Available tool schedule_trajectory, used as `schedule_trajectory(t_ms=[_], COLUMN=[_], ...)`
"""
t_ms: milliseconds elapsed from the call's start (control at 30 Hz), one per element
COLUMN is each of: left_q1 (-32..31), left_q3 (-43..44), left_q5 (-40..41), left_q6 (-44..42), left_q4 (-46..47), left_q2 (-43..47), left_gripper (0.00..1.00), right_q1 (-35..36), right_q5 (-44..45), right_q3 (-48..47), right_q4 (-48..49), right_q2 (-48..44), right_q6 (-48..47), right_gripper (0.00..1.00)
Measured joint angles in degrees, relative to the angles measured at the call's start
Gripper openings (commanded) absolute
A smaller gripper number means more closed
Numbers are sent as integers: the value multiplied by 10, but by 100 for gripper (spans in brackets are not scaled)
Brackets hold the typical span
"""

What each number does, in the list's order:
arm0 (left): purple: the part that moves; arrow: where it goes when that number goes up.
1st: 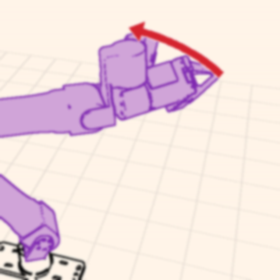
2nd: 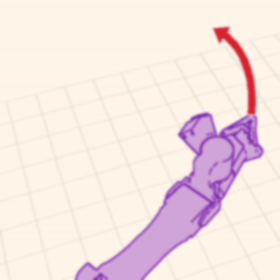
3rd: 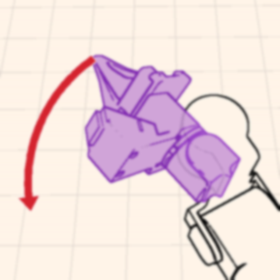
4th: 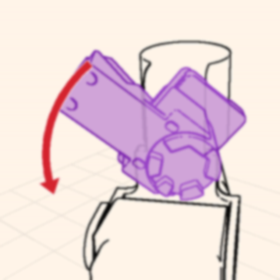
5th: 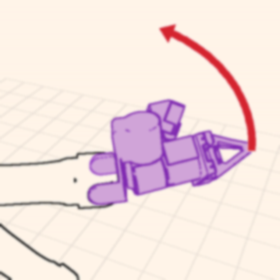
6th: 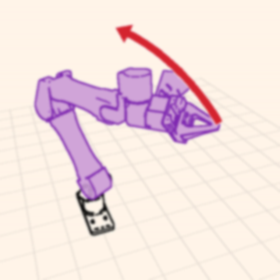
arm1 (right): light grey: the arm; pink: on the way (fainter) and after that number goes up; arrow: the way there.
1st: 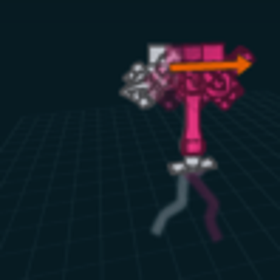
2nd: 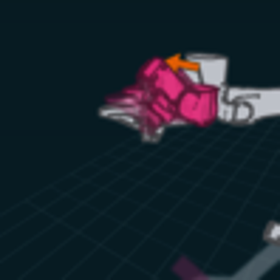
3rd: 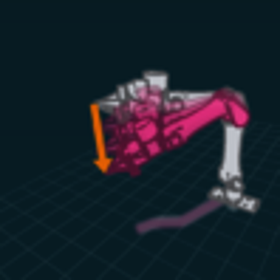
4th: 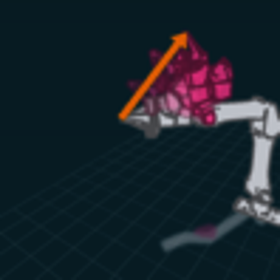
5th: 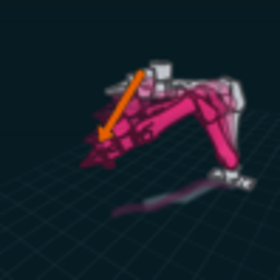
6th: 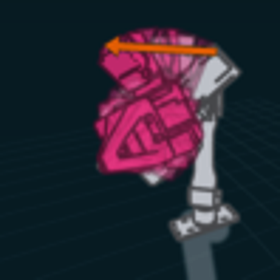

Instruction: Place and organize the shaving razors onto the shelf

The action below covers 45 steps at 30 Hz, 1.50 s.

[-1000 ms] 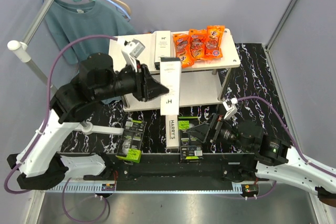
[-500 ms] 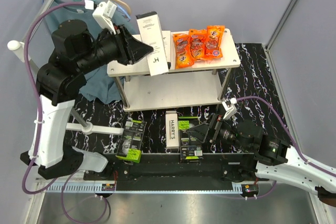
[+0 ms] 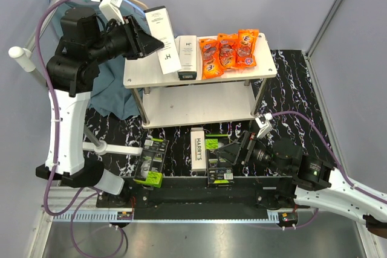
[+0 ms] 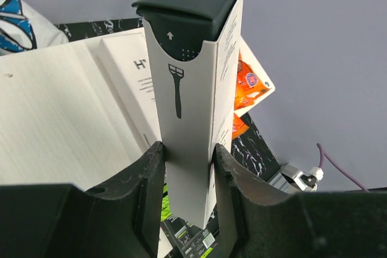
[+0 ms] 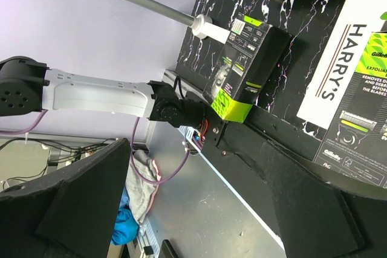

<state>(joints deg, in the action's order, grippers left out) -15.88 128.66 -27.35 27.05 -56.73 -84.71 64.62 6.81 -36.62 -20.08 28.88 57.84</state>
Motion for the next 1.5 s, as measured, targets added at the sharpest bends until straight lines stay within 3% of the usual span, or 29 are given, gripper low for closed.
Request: schedule_trajectory(t_ms=[400, 667, 1000, 1500], left_q1=[80, 82, 83, 83], left_q3=[-52, -101, -102, -102], left_q5=[-43, -69, -90, -118], left_q6=[10, 11, 5, 13], left_q4=[-7, -3, 13, 52], left_q2=[-20, -40, -54, -104], left_gripper=[20, 22, 33, 41], right_q1=[0, 0, 0, 0], right_q5=[0, -2, -2, -2], right_q3=[3, 3, 7, 10], right_q4=[-9, -18, -29, -31], right_q2=[0, -10, -26, -29], right_q6=[7, 10, 12, 16], right_gripper=[100, 100, 100, 100])
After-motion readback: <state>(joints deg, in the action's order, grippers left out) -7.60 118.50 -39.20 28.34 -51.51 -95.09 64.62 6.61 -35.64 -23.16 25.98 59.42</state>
